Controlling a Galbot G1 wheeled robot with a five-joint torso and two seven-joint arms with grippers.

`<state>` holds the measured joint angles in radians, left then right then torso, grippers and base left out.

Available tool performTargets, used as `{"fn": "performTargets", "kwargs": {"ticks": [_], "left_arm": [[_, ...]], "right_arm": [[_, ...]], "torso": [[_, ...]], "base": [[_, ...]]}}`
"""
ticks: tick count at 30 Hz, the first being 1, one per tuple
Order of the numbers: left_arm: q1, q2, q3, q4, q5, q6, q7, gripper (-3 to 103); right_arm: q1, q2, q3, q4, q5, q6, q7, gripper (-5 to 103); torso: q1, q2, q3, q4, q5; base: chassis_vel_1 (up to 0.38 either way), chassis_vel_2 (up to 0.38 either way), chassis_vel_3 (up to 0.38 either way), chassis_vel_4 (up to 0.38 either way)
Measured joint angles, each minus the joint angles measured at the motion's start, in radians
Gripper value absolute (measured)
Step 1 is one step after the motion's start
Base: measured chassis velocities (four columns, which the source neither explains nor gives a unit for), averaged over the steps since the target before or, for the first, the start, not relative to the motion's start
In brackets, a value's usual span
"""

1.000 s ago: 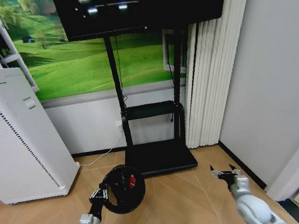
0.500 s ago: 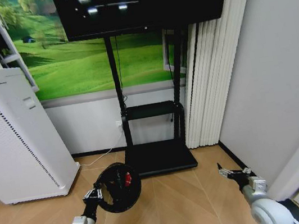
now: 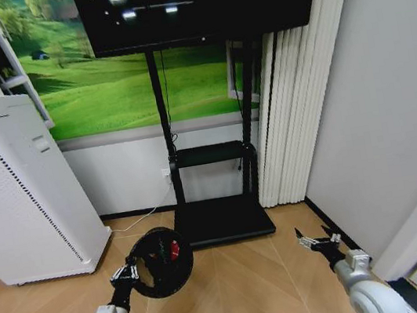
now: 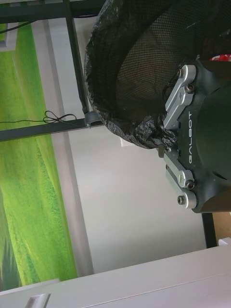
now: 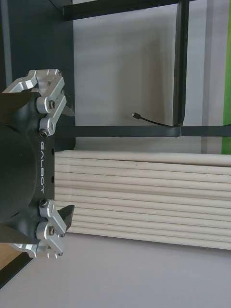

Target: Pick up the trash bin and place the garbage on the floor into it.

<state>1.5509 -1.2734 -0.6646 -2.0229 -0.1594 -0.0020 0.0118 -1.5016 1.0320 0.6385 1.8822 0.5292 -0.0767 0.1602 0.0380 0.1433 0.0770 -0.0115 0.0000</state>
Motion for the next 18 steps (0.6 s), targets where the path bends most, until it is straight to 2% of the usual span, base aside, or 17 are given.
{"fn": "performTargets", "kwargs": {"ticks": [18], "left_arm": [[-0.014,-0.014,0.002,0.005,-0.003,0.0,0.0,3]], "right_arm": [[0.001,0.0,-0.001,-0.001,-0.001,0.0,0.002,100]], "torso": [[0.0,0.0,0.0,-0.0001,0.0]], "base": [[0.003,0.004,-0.005,-0.006]]}}
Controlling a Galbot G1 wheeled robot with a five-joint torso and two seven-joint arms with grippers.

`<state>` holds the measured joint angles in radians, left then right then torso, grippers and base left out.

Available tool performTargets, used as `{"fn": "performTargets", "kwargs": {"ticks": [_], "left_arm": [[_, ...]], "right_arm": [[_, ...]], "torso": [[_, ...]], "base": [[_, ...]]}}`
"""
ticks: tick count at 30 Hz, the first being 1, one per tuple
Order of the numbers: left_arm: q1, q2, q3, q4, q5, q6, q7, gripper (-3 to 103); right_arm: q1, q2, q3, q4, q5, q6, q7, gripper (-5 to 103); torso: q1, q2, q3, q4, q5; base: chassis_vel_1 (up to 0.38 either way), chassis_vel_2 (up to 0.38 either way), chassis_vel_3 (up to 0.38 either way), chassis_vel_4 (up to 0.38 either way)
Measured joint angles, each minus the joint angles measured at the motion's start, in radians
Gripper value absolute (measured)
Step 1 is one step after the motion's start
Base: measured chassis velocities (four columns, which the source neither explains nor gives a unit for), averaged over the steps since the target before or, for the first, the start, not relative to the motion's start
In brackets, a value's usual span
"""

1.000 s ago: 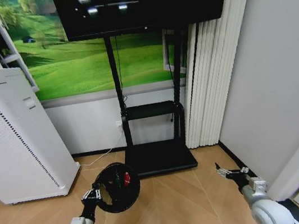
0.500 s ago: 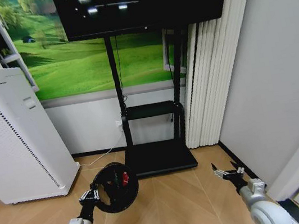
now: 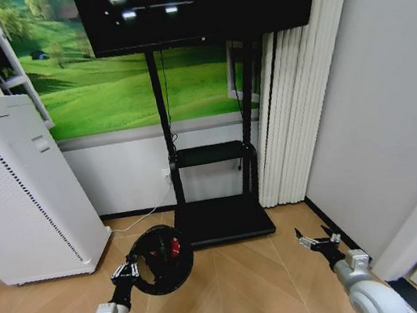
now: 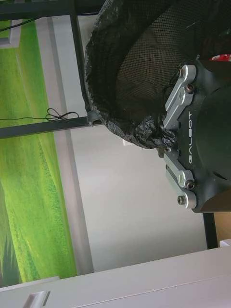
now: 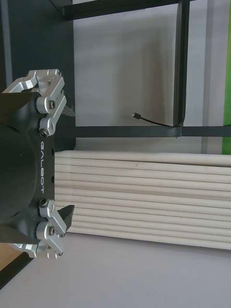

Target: Pick up the trash bin and place the garbage on the floor into it.

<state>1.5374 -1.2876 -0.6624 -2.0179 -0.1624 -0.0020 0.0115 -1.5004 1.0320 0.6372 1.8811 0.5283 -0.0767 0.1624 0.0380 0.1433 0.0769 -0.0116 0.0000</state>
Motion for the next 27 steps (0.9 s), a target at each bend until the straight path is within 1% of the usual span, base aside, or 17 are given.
{"fn": "performTargets", "kwargs": {"ticks": [4,9,12,13,15,16,17,19,20,21,22,23,24,25,27], "left_arm": [[0.0,0.0,0.0,0.001,0.0,0.0,0.0,3],[-0.001,0.002,0.0,0.002,0.0,0.0,0.0,3],[-0.001,0.002,0.0,0.002,0.0,0.0,0.0,3],[-0.001,0.003,0.001,0.003,0.0,0.0,0.0,3],[-0.001,0.003,0.002,0.003,0.0,0.0,0.0,3],[-0.001,0.003,0.002,0.003,0.0,0.0,-0.001,3],[-0.001,0.004,0.002,0.004,0.0,0.0,-0.001,3],[-0.001,0.004,0.003,0.004,0.0,0.0,-0.001,3],[-0.001,0.005,0.003,0.004,0.0,0.0,0.0,3],[-0.001,0.005,0.004,0.005,0.0,0.0,0.0,3],[-0.001,0.005,0.004,0.005,0.0,0.0,0.0,3],[-0.001,0.005,0.004,0.005,0.0,0.0,0.0,3],[-0.001,0.005,0.005,0.007,0.0,0.0,0.0,3],[-0.001,0.005,0.005,0.007,0.0,0.0,0.0,3],[-0.001,0.006,0.005,0.007,0.0,-0.003,0.0,3]], "right_arm": [[0.0,0.0,0.0,0.0,0.0,0.0,0.0,100],[0.001,0.0,0.0,0.0,0.0,0.0,0.001,100],[0.0,0.0,-0.001,0.0,0.0,0.0,0.001,100],[0.001,0.0,-0.001,0.0,0.0,0.0,0.001,100],[0.001,0.0,0.0,0.0,0.0,0.0,0.001,100],[0.001,0.0,-0.001,0.0,0.0,0.0,0.001,100],[0.001,0.0,-0.001,0.0,0.0,0.0,0.001,100],[0.001,0.0,-0.001,0.0,0.0,0.0,0.001,100],[0.001,0.0,-0.001,0.0,0.0,0.0,0.001,100],[0.001,0.0,-0.001,0.0,0.0,0.0,0.001,100],[0.001,0.0,-0.001,0.0,0.0,-0.001,0.001,100],[0.001,0.0,-0.001,0.0,0.0,-0.001,0.001,100],[0.001,0.0,-0.001,0.0,0.0,-0.001,0.001,100],[0.001,0.0,-0.001,0.0,0.0,-0.001,0.001,100],[0.001,0.0,-0.001,0.0,0.0,-0.001,0.001,100]], "torso": [[0.0,0.0,0.0,-0.0001,0.0],[0.0,0.0,0.0,0.0002,-0.0003],[0.0,0.0,0.0,-0.0001,0.0003],[0.0,0.0,0.0,0.0,-0.0006],[0.0,0.0,0.0,-0.0002,-0.0002],[0.0,0.0,0.0,0.0006,0.0006],[0.0,0.0,0.0,0.0003,-0.0004],[0.0,0.0,0.0,0.0003,-0.0008],[0.0,0.0,0.0,-0.0003,0.0004],[0.0,0.0,0.0,-0.0003,0.0004],[0.0,0.0,0.0,0.0005,0.0001],[0.0,0.0,0.0,0.0005,0.0001],[0.0,0.0,0.0,0.0003,-0.0011],[0.0,0.0,0.0,0.0003,-0.0011],[0.0,0.0,0.0,0.0,0.001]], "base": [[0.069,0.061,-0.076,-0.069],[0.147,0.161,-0.156,-0.15],[0.2,0.232,-0.234,-0.205],[0.219,0.23,-0.255,-0.244],[0.219,0.265,-0.264,-0.244],[0.261,0.285,-0.256,-0.254],[0.256,0.285,-0.256,-0.277],[0.256,0.281,-0.294,-0.277],[0.317,0.33,-0.34,-0.295],[0.33,0.33,-0.34,-0.295],[0.33,0.342,-0.307,-0.311],[0.33,0.342,-0.307,-0.311],[0.347,0.342,-0.314,-0.357],[0.347,0.342,-0.314,-0.357],[0.36,0.368,-0.385,-0.343]]}}
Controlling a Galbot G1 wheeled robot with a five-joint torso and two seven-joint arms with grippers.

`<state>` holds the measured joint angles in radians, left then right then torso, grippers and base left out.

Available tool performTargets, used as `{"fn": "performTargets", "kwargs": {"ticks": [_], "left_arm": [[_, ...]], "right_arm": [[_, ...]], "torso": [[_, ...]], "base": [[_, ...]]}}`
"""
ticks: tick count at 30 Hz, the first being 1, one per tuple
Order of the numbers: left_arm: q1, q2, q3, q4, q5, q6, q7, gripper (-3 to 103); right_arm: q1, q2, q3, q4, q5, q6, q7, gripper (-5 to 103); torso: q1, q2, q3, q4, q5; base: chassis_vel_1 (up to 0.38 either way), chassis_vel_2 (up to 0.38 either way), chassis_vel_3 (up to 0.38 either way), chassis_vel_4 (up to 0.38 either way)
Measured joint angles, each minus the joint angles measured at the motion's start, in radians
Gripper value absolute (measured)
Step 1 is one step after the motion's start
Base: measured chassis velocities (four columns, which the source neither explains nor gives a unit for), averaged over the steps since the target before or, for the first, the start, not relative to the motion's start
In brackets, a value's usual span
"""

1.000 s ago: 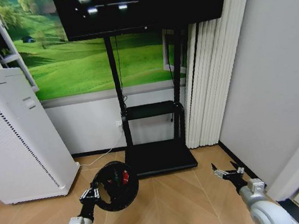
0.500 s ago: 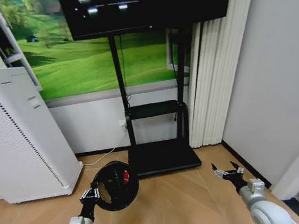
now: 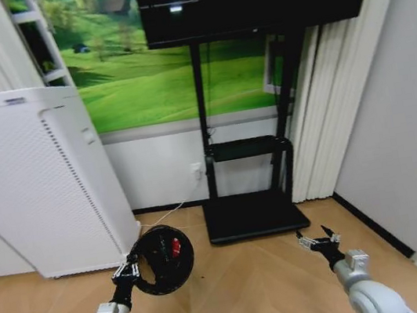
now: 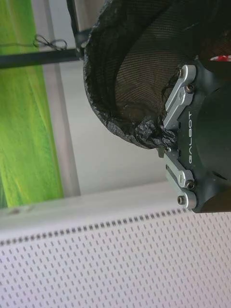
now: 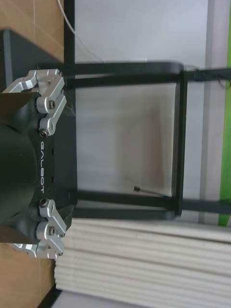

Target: Pick up the trash bin and place the garbage on the floor into it.

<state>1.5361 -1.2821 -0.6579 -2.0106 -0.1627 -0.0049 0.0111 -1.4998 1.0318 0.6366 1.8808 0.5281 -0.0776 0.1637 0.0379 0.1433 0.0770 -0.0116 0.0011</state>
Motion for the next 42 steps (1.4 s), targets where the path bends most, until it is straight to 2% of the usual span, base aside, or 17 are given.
{"fn": "performTargets", "kwargs": {"ticks": [1,3,4,6,7,10,13,17,22,31,34,35,37,38,41,42], "left_arm": [[0.001,0.0,0.0,0.001,0.0,0.0,0.0,3],[0.001,0.0,0.0,0.001,0.0,-0.001,0.0,3],[0.002,-0.001,0.0,0.002,0.0,-0.004,0.0,3],[0.002,-0.002,-0.001,0.003,0.001,-0.006,0.0,3],[0.003,-0.003,-0.001,0.005,0.002,-0.008,-0.001,3],[0.005,-0.004,-0.001,0.006,0.003,-0.011,-0.001,3],[0.006,-0.005,-0.002,0.006,0.003,-0.012,0.0,3],[0.006,-0.004,-0.003,0.007,0.003,-0.012,0.002,3],[0.008,-0.005,-0.001,0.007,0.004,-0.012,0.002,3],[0.012,0.001,-0.01,0.007,0.003,-0.011,0.0,3],[0.012,0.002,-0.012,0.007,0.001,-0.01,0.0,3],[0.012,0.002,-0.013,0.007,0.001,-0.01,0.0,3],[0.013,0.002,-0.013,0.007,0.001,-0.01,0.0,3],[0.017,0.002,-0.013,0.007,0.001,-0.008,-0.004,3],[0.037,0.003,-0.018,0.003,-0.013,0.0,-0.013,3],[0.053,0.004,-0.024,0.0,-0.04,0.015,-0.025,3]], "right_arm": [[0.0,0.0,0.0,0.0,0.0,0.0,0.0,100],[0.0,0.0,0.0,0.0,0.0,0.0,0.0,100],[0.0,0.0,0.0,0.0,0.0,0.0,0.0,100],[0.0,0.0,0.0,0.0,0.0,0.0,0.0,100],[0.0,0.0,0.0,0.0,0.0,0.0,0.0,100],[0.0,0.0,0.0,0.0,0.0,0.0,0.0,100],[0.0,0.0,0.0,0.0,0.0,0.0,0.0,100],[0.0,0.0,0.0,0.0,0.0,0.0,0.0,100],[0.0,0.0,0.0,0.0,0.0,0.0,0.0,100],[0.0,0.0,0.0,0.0,0.0,0.0,0.0,100],[0.0,0.0,0.0,0.0,0.0,0.0,0.0,100],[0.0,0.0,0.0,0.0,0.0,0.0,0.0,100],[0.0,0.0,0.0,0.0,0.0,0.0,0.0,100],[0.0,0.0,0.0,0.0,0.0,0.0,0.0,100],[0.0,0.0,0.0,0.0,0.0,0.0,0.0,100],[0.0,0.0,0.0,0.0,0.0,0.0,0.0,100]], "torso": [[0.0,0.0,0.0,0.0005,-0.0024],[0.0,0.0,0.0,-0.0002,-0.0022],[0.0,0.0,0.0,0.0001,-0.0001],[0.0,0.0,0.0,0.0003,-0.0007],[0.0,0.0,0.0,0.0002,-0.0024],[0.0,0.0,0.0,0.0004,-0.0006],[0.0,0.0,0.0,0.0002,-0.001],[0.0,0.0,0.0,-0.0004,-0.001],[0.0,0.0,0.0,-0.0001,-0.0009],[0.0,0.0,0.0,0.0005,-0.0013],[0.0,0.0,0.0,-0.0005,-0.0005],[0.0,0.0,0.0,-0.0001,-0.0017],[0.0,0.0,0.0,-0.0001,-0.0017],[0.0,0.0,0.0,-0.0001,-0.0008],[0.0,0.0,0.0,0.0002,-0.0012],[0.0,0.0,-0.001,-0.0001,-0.0012]], "base": [[0.36,0.375,-0.358,-0.367],[0.359,0.375,-0.358,-0.363],[0.325,0.313,-0.361,-0.305],[0.325,0.297,-0.323,-0.305],[0.233,0.281,-0.196,-0.214],[0.155,0.156,-0.16,-0.152],[0.056,0.021,-0.023,-0.055],[-0.071,-0.089,0.043,0.093],[0.014,-0.117,-0.033,0.113],[0.195,-0.14,-0.193,0.17],[0.248,-0.232,-0.257,0.256],[0.256,-0.293,-0.277,0.273],[0.256,-0.293,-0.243,0.249],[0.236,-0.249,-0.243,0.249],[0.143,-0.213,-0.146,0.197],[0.055,-0.071,-0.121,0.062]]}}
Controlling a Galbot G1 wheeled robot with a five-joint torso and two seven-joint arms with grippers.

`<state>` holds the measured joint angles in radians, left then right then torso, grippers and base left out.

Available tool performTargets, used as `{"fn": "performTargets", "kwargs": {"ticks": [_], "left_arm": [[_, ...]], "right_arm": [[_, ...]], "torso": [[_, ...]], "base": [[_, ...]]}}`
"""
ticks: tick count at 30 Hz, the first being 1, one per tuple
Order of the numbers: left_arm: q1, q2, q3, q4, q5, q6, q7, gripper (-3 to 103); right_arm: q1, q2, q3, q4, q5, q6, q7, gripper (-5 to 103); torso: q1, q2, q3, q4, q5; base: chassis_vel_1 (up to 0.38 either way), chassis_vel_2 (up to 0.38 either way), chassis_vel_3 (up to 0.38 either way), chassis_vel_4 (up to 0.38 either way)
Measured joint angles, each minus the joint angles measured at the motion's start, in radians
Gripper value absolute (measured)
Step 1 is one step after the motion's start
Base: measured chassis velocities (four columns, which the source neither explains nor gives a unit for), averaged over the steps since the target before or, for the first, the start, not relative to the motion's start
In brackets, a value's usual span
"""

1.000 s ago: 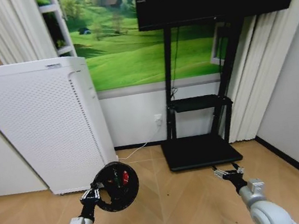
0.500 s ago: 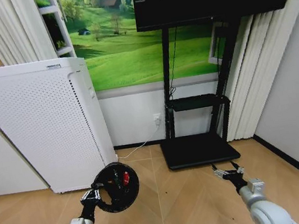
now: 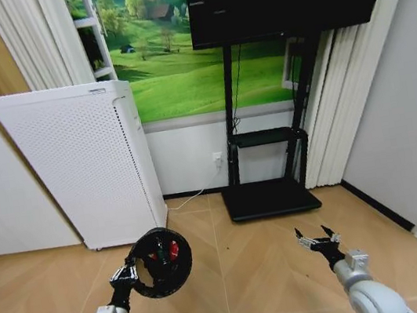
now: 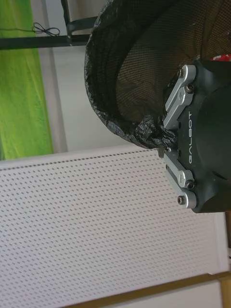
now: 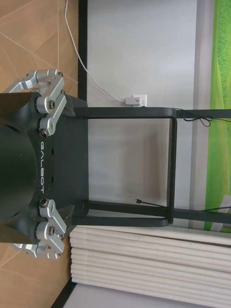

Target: Pick up the trash bin and place the garbage on the floor into it.

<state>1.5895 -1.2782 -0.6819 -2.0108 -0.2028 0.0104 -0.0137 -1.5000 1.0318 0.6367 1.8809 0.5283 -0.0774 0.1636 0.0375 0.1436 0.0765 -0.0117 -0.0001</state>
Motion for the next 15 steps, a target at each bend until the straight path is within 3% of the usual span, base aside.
{"fn": "performTargets", "kwargs": {"ticks": [8,15], "left_arm": [[0.065,0.021,-0.099,0.017,-0.119,0.086,-0.055,3],[0.138,0.034,-0.137,0.048,-0.24,0.126,-0.053,3]], "right_arm": [[0.0,0.0,0.0,0.0,0.0,0.0,0.0,100],[0.0,0.0,0.0,0.0,0.0,0.0,0.0,100]], "torso": [[0.001,0.0,0.001,0.0004,0.0002],[0.001,0.0,0.001,0.0001,-0.0001]], "base": [[-0.042,0.02,0.028,-0.017],[-0.012,0.017,0.024,-0.009]]}}
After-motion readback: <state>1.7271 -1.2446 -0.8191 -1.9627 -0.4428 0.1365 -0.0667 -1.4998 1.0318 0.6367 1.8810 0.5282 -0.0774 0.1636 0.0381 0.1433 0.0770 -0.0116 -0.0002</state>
